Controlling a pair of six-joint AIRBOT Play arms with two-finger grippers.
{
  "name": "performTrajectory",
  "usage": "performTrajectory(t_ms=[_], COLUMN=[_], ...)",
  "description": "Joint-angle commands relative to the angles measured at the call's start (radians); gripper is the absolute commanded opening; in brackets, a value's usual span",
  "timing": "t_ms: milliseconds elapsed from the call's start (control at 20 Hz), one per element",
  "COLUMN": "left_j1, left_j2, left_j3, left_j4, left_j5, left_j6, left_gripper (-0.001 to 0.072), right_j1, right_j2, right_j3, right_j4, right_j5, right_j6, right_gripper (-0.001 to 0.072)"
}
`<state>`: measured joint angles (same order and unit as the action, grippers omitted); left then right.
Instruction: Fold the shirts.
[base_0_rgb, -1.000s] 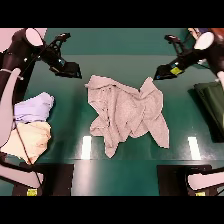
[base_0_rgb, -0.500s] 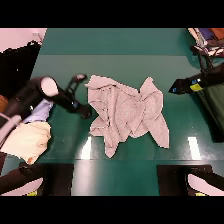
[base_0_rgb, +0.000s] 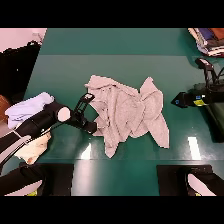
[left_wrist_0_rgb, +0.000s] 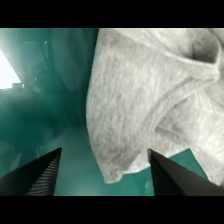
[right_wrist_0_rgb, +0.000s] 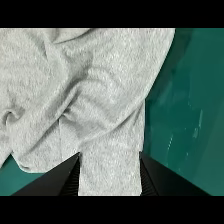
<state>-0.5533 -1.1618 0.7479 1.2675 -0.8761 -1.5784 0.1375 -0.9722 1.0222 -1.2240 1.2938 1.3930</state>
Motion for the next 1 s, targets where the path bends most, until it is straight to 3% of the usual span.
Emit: performTrajectory(t_ms=[0, 50, 100, 200, 300, 400, 450, 700, 750, 950], left_j1=[-0.007, -0.007, -0.007, -0.007, -0.007, -0.007, -0.007, -0.007, -0.007, -0.007], left_j2=[-0.007, -0.008, -0.008, -0.008, -0.006, -0.005, -0.005, -0.005, -0.005, -0.005], left_j3=[-0.018, -0.018, -0.018, -0.017, -0.014, -0.013, -0.013, -0.013, -0.013, -0.013], left_j4=[0.003, 0.003, 0.003, 0.004, 0.003, 0.003, 0.003, -0.026, -0.026, -0.030], left_j5=[0.057, 0.054, 0.054, 0.050, 0.021, -0.012, -0.021, -0.006, -0.004, -0.006], left_j6=[-0.020, -0.019, -0.019, -0.020, -0.020, -0.019, -0.019, -0.019, -0.019, -0.019], left_gripper=[0.0564, 0.0324, 0.0140, 0.0021, 0.0020, 0.0020, 0.0020, 0.0020, 0.0020, 0.0020], right_j1=[0.000, -0.001, -0.009, -0.053, -0.137, -0.242, -0.285, -0.353, -0.341, -0.276], right_j2=[0.043, 0.045, 0.045, 0.045, 0.045, 0.045, 0.045, 0.045, 0.045, 0.043], right_j3=[-0.060, -0.076, -0.091, -0.132, -0.192, -0.281, -0.327, -0.537, -0.563, -0.619], right_j4=[-0.002, -0.004, -0.003, 0.000, 0.000, 0.002, 0.004, 0.146, 0.154, 0.157], right_j5=[0.010, 0.028, 0.055, 0.101, 0.152, 0.207, 0.222, 0.173, 0.153, 0.066], right_j6=[0.013, 0.014, 0.018, 0.021, 0.020, 0.004, -0.008, -0.070, -0.070, -0.039], right_gripper=[0.0418, 0.0418, 0.0418, 0.0418, 0.0419, 0.0589, 0.0599, 0.0533, 0.0488, 0.0478])
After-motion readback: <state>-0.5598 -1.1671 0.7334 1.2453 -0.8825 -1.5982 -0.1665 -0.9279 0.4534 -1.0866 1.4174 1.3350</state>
